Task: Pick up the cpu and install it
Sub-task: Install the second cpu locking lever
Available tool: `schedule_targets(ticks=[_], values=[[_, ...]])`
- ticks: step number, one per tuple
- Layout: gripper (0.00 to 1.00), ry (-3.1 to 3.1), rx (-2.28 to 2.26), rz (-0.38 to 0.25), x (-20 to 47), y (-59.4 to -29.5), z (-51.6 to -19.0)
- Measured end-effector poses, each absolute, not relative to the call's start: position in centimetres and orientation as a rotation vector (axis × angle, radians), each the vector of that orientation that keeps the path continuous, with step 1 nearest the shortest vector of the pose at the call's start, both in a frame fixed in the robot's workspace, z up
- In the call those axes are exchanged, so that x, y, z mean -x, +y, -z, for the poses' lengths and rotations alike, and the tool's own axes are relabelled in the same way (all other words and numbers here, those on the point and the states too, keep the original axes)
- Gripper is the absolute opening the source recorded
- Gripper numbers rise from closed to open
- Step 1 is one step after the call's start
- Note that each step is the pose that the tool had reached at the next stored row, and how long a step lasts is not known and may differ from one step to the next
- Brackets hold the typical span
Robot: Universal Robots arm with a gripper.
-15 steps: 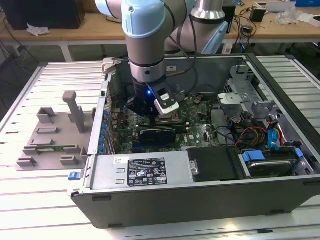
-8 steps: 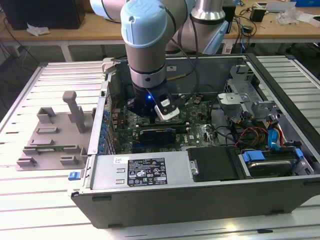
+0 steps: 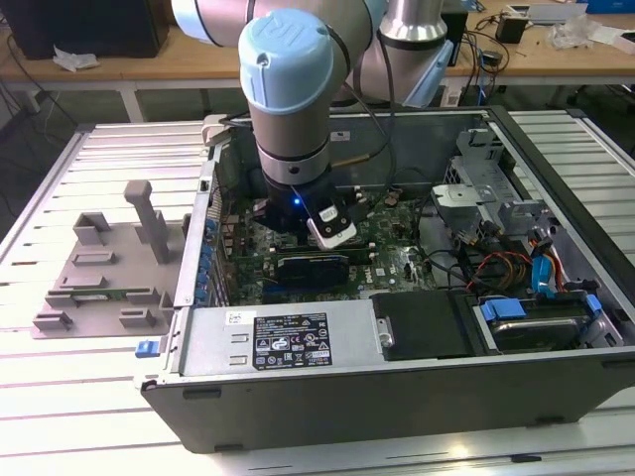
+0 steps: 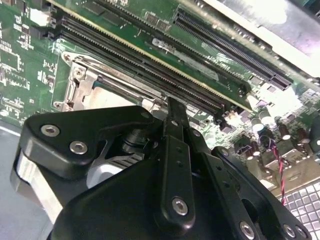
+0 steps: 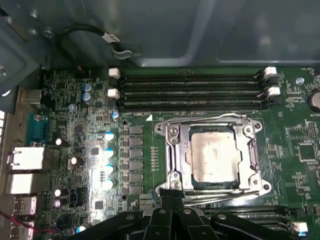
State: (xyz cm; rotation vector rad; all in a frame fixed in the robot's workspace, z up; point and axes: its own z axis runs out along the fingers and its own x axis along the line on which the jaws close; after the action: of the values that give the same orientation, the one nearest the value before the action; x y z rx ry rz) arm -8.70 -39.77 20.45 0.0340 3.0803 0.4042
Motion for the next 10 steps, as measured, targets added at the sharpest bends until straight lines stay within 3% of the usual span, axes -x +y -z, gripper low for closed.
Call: schedule_targets(ticks=[5, 10], values=[[0.11, 3.073, -0.035, -0.459, 8.70, -39.86, -19.96], [0.11, 3.072, -0.035, -0.465, 8.70, -39.87, -19.97]])
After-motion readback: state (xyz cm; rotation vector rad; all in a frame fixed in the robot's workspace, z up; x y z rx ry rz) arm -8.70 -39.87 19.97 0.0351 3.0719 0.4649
